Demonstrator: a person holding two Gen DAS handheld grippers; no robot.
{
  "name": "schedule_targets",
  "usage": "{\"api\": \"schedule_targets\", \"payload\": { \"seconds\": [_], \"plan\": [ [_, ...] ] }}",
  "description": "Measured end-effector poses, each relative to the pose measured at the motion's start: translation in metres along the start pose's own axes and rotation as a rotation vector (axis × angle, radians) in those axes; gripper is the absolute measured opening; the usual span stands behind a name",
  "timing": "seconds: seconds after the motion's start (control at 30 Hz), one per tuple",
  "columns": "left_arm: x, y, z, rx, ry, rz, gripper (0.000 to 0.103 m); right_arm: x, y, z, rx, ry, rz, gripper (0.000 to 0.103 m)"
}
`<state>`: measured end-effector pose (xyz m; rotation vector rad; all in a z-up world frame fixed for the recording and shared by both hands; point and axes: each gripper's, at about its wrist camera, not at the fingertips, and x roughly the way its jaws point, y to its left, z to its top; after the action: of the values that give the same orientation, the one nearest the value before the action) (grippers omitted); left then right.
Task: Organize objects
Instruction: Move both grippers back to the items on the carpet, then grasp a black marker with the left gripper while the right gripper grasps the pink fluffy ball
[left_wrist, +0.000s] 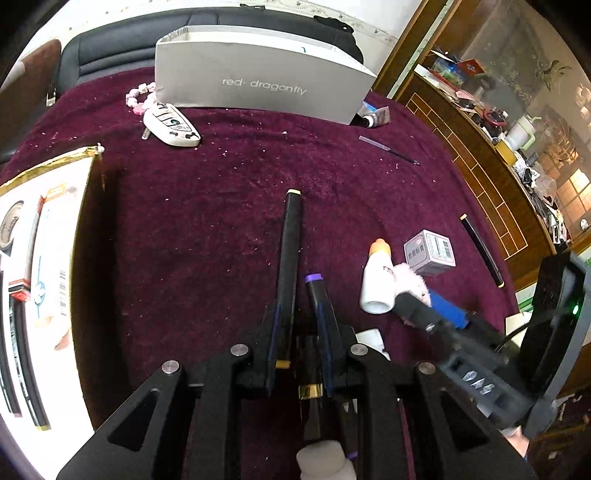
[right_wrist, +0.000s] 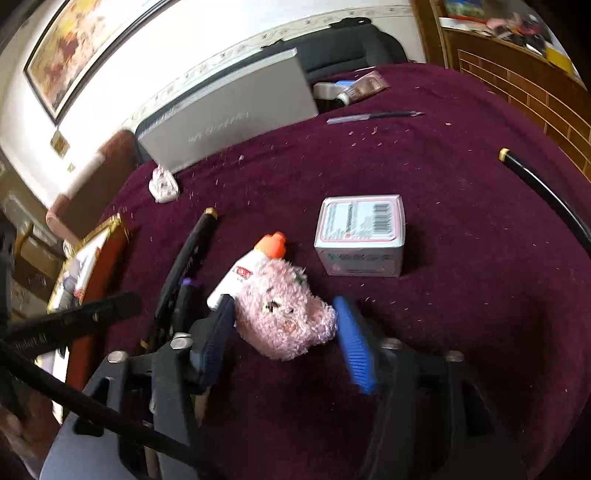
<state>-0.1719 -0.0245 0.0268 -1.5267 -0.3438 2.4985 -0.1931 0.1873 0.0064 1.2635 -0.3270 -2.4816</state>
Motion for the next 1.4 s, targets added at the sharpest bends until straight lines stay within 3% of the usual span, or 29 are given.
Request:
{"api": "schedule_targets", "payload": {
  "seconds": [0.1,0.3,0.53,0.63,0.77,1.13,1.4],
  "plan": [
    [0.004,-0.002,0.006,0.005,0.003,0.002,0.016,-0.005,-0.001,-0.001,0.007,0.005,0.011,0.034],
    [0.018,-0.008,0.015,0.021,0.023,0.044,0.016,-0.008,-0.013,0.0,0.087,0.0,0.049,0.034],
    [0.044,-0.004,0.027,0.04,0.063,0.107,0.016,-0.013,-0.011,0.002,0.091,-0.02,0.064,0.035],
    [0.048,-0.008,0.026,0.093,0.035,0.13,0.016,-0.012,-0.009,0.002,0.084,-0.017,0.059,0.035],
    [0.042,-0.012,0.011,0.13,-0.018,0.179,0.011,-0.013,-0.008,0.001,0.074,-0.02,0.055,0.035],
    [-0.003,0.003,-0.068,0.094,-0.061,0.181,0.011,-0.021,-0.004,0.003,0.059,-0.054,0.06,0.035],
    [-0.047,0.006,-0.114,0.084,-0.171,0.189,0.011,-0.033,0.006,0.0,0.028,-0.085,0.073,0.035]
  ]
}}
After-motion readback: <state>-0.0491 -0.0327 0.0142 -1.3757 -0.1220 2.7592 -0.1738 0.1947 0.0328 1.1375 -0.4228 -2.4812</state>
